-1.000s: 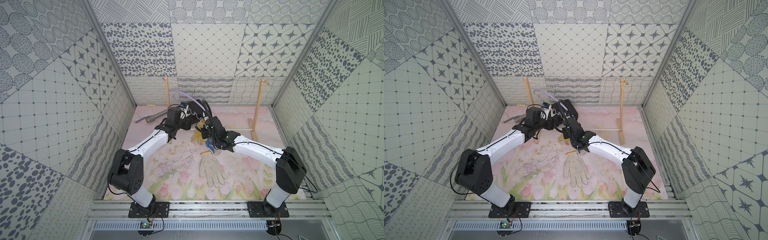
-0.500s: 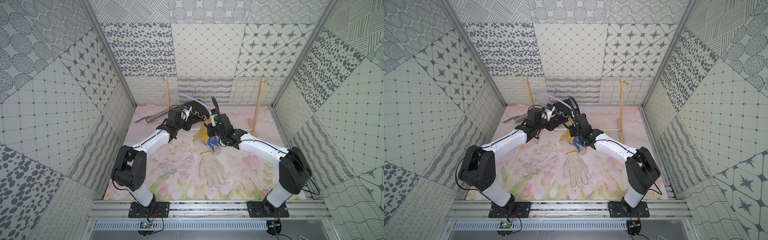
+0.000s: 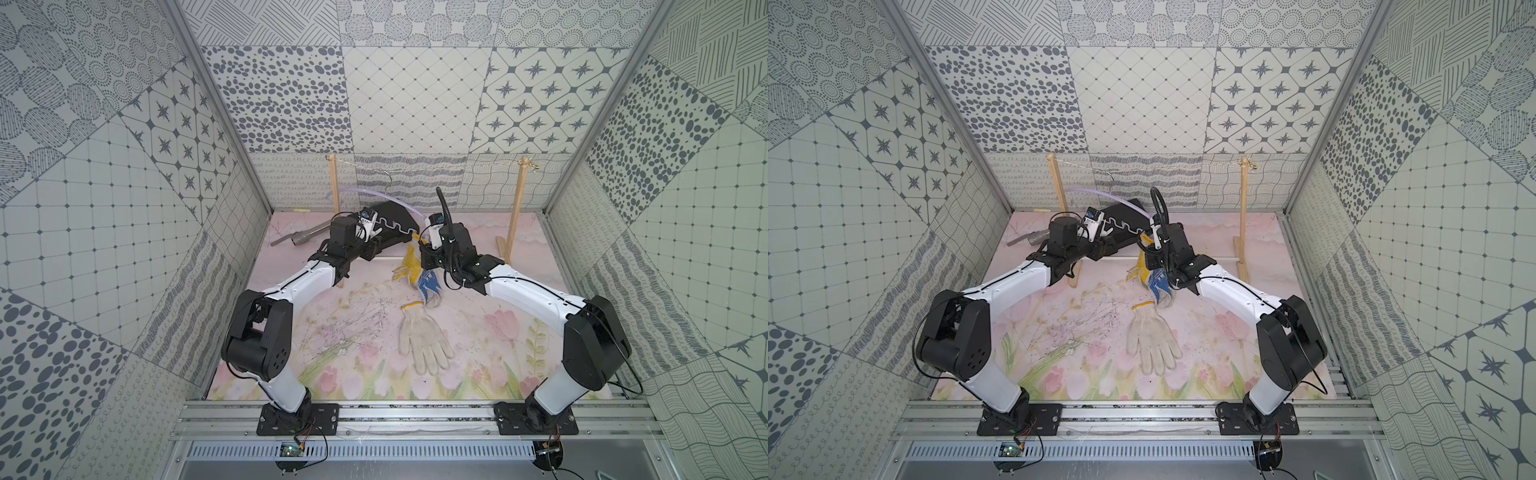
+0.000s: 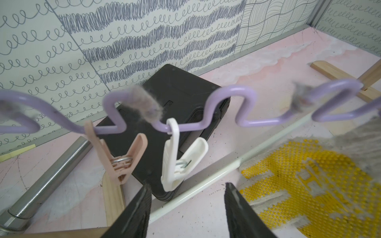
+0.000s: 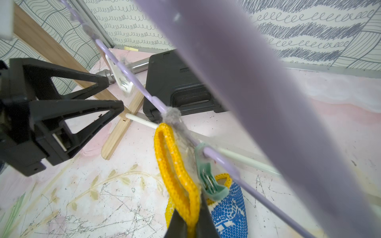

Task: Clip the gloves onto a hanger to dry
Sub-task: Open the clamp at the hanger.

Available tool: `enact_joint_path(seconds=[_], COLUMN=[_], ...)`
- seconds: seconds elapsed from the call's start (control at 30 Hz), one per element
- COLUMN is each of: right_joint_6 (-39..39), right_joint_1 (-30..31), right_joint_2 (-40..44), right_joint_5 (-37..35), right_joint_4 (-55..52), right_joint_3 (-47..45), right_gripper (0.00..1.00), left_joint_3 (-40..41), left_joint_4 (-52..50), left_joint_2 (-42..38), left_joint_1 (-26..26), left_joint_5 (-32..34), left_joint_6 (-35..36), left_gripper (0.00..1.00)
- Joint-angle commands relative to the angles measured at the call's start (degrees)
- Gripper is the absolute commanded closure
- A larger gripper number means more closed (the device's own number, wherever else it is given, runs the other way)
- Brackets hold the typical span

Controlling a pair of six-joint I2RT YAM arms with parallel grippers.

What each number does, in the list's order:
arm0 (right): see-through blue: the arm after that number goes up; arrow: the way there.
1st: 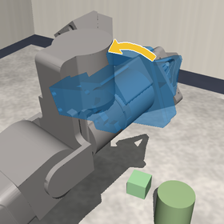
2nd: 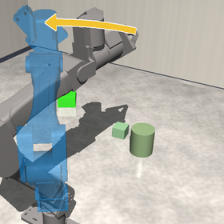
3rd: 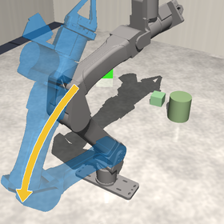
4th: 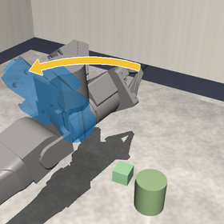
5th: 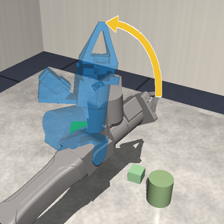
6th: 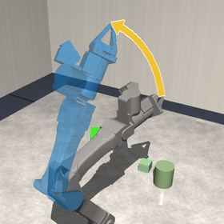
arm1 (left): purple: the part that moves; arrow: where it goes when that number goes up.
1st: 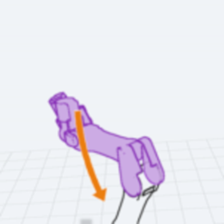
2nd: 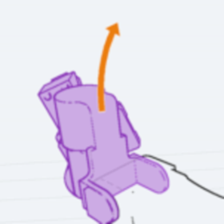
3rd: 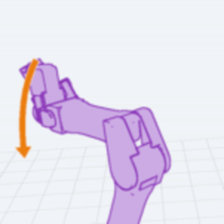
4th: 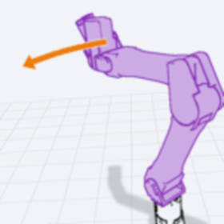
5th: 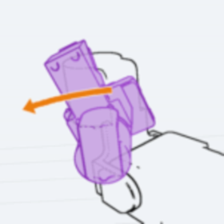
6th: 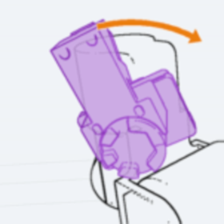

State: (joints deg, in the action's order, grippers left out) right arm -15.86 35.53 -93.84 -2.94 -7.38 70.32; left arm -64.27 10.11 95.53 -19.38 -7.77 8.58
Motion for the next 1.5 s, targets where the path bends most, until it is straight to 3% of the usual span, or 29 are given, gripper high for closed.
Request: enact_joint_path(seconds=[0.0,0.23,0.47,0.7,1.07,1.47], right_joint_6=[-0.02,-0.96,-1.72,-1.97,-2.6,-3.36], right_joint_1=[-0.83,-1.39,-1.56,-1.76,-2.27,-2.39], right_joint_2=[1.61,2.05,1.92,2.22,3.21,4.72], right_joint_5=[2.27,4.15,5.27,6.45,8.11,8.52], right_joint_4=[2.85,3.68,4.63,6.12,7.25,7.55], right_joint_3=[-0.19,0.03,-0.18,-1.03,-2.08,-3.04], right_gripper=[1.0,1.0,1.0,1.0,1.0,1.0], left_joint_3=[0.7,1.68,2.65,2.41,4.22,4.25], left_joint_4=[5.61,10.19,18.26,26.81,39.29,38.1], left_joint_2=[0.23,1.28,4.18,8.68,10.92,8.78], left_joint_1=[1.24,1.53,1.71,1.69,1.73,1.63], left_joint_5=[-6.77,-7.77,-6.95,-3.78,-3.19,-5.67], left_joint_6=[0.28,2.76,3.61,2.4,-0.05,-0.85], left_gripper=[0.43,0.46,0.35,0.34,0.42,0.54])
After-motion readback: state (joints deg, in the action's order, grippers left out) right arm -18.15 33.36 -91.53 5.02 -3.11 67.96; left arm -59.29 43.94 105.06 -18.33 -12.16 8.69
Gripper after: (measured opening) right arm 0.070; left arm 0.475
